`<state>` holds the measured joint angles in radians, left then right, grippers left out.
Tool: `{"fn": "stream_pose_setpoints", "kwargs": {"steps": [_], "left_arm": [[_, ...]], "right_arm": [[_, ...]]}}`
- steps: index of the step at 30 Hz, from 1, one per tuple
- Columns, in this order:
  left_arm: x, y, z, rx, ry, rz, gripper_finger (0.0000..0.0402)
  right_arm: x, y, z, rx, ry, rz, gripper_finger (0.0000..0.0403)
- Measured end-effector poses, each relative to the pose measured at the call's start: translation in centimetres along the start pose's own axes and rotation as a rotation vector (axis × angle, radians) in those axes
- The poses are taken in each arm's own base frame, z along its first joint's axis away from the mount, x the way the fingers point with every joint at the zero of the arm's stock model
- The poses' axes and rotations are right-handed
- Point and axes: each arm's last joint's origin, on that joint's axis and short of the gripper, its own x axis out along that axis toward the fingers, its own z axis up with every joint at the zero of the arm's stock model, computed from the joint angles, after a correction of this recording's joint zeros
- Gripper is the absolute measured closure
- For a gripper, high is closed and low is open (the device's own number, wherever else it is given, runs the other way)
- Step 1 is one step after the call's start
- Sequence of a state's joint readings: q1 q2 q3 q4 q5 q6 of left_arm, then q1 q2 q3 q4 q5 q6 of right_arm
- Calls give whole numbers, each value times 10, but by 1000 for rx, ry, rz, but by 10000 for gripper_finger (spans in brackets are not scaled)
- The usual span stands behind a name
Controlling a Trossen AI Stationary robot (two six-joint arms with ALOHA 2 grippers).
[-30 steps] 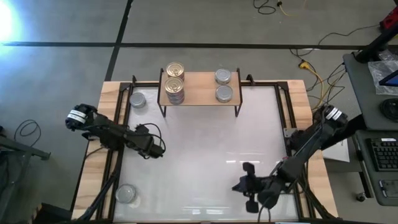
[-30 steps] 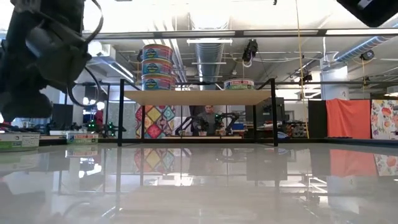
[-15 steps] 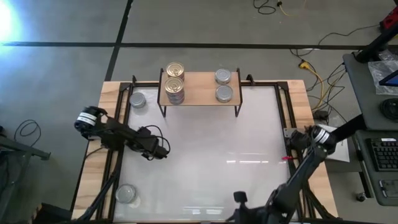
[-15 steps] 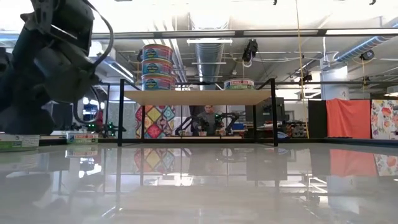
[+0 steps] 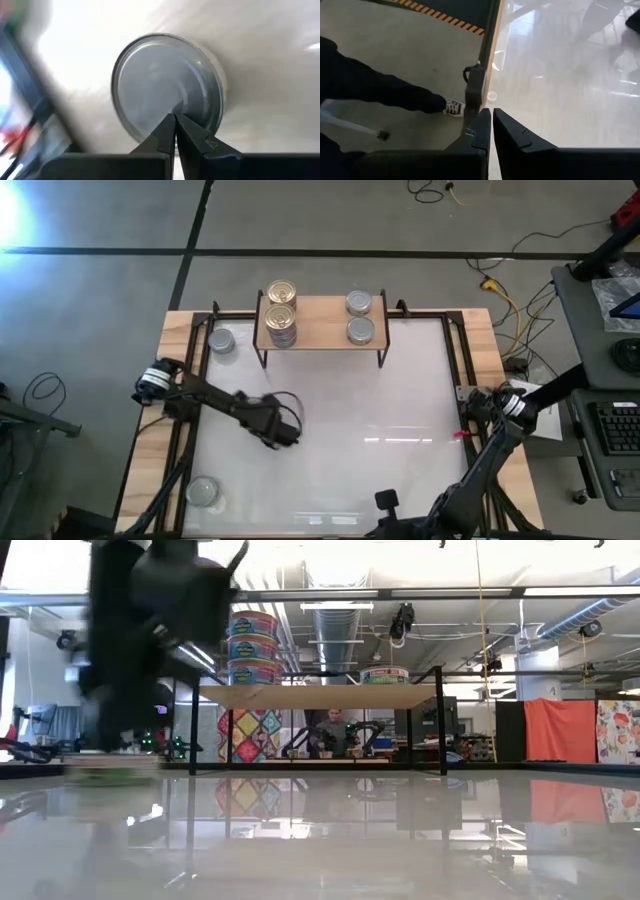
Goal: Stack canned seafood by type on shelf
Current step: Stack the green tuna can on top of the other green tuna on the shelf
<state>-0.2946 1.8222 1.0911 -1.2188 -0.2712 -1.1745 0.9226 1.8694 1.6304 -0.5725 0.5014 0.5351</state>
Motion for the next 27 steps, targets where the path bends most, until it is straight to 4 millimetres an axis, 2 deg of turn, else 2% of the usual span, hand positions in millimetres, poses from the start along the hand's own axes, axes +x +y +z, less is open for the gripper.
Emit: {"fn": "stream_pose_setpoints", "kwargs": {"steps": [4, 6, 10, 14, 17, 21, 24, 27], "left_arm": [[-37, -38, 16, 117, -216, -216, 401], [-58, -51, 18, 197, -329, -264, 401], [-101, -57, 18, 274, -492, -283, 401], [-119, -51, 8, 344, -595, -181, 391], [-114, -49, 4, 361, -605, -137, 374], [-89, -57, 3, 367, -614, -140, 342], [-69, -67, 0, 393, -650, -176, 320], [-51, -77, 1, 435, -716, -228, 305]], "right_arm": [[3, -3, -3, -29, 2, -29, 390], [4, -5, -2, -31, 1, -52, 390], [2, -10, -5, -35, 24, -91, 390], [0, -17, -12, -21, 74, -184, 390], [-2, -29, -22, 21, 114, -339, 390], [4, -48, -37, 92, 81, -534, 390], [16, -62, -48, 94, 105, -593, 390], [33, -79, -57, 114, 172, -577, 390]]}}
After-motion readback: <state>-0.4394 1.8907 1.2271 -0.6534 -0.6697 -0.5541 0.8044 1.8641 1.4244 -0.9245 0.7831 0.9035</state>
